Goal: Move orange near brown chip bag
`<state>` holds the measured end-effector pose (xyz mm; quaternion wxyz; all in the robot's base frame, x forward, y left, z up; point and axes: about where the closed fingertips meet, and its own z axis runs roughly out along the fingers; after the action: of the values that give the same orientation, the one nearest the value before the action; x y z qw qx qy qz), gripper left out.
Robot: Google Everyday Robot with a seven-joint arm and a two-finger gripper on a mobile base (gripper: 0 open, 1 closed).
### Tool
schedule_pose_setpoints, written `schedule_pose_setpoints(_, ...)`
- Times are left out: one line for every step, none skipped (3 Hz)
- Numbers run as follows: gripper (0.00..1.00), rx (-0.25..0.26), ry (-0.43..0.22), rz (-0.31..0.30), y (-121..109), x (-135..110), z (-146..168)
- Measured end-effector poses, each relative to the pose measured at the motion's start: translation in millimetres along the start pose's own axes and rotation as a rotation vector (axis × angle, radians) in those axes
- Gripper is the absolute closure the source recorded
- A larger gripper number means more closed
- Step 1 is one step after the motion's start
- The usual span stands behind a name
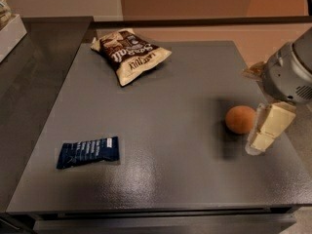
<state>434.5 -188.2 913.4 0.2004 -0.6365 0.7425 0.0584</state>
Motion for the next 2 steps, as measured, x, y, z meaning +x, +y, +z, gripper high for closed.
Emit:
schedule_pose_setpoints(0.0, -0.002, -0.005, 0.015, -3, 6, 11)
schedule_pose_setpoints(0.0, 0.005, -0.01, 0.025, -13, 10, 21)
